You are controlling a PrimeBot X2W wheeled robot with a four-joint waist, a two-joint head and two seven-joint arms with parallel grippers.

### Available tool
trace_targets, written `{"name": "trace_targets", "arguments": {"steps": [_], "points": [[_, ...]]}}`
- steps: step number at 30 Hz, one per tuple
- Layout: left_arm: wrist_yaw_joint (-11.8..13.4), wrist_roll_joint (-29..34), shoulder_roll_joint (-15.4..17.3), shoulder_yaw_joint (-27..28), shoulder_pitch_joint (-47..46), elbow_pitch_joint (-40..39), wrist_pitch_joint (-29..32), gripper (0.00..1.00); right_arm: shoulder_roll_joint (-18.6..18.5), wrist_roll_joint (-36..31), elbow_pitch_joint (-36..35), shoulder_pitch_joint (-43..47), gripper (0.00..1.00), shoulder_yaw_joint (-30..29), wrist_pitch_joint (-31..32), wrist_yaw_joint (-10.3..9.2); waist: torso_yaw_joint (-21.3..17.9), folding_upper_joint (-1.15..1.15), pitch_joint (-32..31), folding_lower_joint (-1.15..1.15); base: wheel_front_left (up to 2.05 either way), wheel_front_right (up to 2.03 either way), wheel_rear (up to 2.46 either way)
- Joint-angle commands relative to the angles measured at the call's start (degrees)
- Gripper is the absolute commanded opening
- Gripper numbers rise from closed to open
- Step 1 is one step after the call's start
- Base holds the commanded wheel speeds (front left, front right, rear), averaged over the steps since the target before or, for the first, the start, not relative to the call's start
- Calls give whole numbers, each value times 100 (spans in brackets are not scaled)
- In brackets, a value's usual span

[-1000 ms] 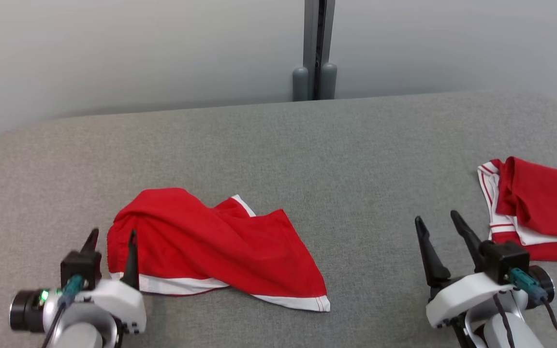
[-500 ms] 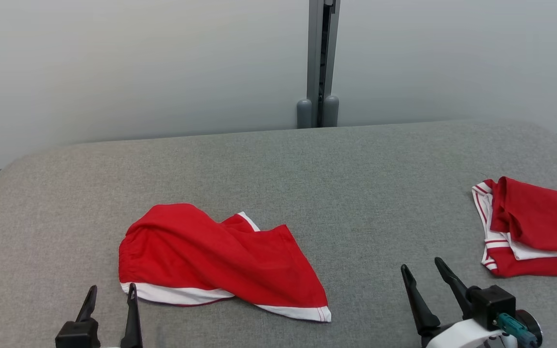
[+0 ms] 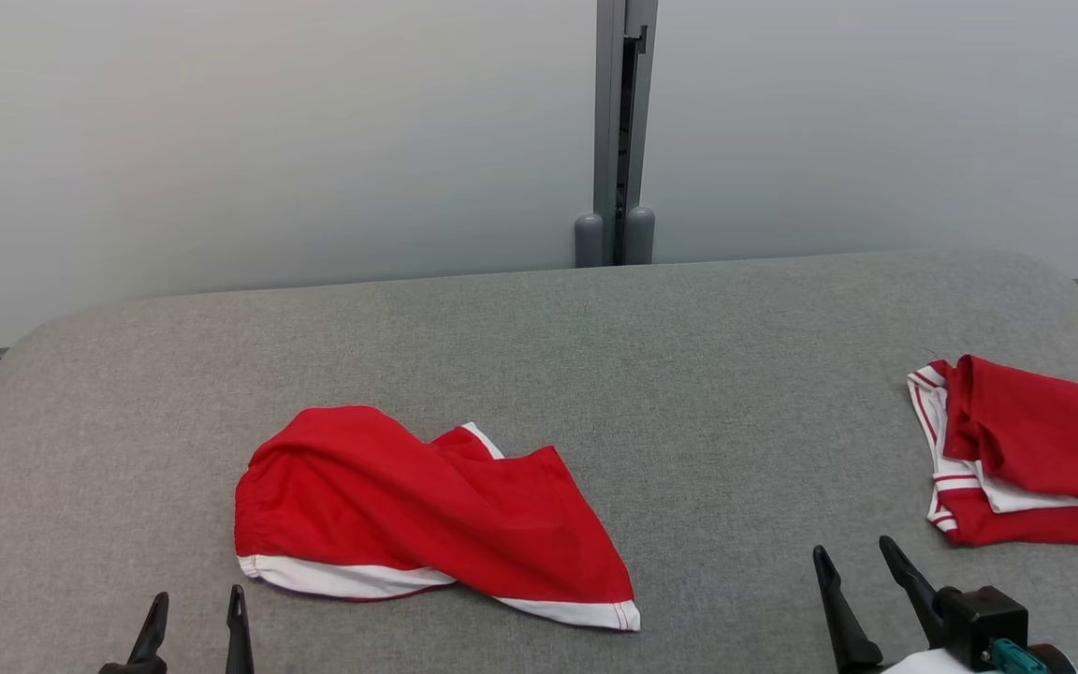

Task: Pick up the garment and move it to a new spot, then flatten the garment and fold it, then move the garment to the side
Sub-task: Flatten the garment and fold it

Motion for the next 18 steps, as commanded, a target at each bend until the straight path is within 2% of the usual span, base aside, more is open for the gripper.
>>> {"name": "trace_targets", "arguments": {"steps": [1,4,18], "points": [[-50,49,-17,39,30,-1,-8,100,-33,-28,-6,12,100,3,-27,-1,7,0,14,0,0,0,0],[-144,112,-59,76,-63,37,-8,100,-30,28,63,-16,100,169,-27,-1,49,0,100,0,0,0,0],[-436,306,-238,-109,-451,73,-9,100,-35,712,894,-547,100,1961,-27,-1,445,0,783,0,0,0,0]]}}
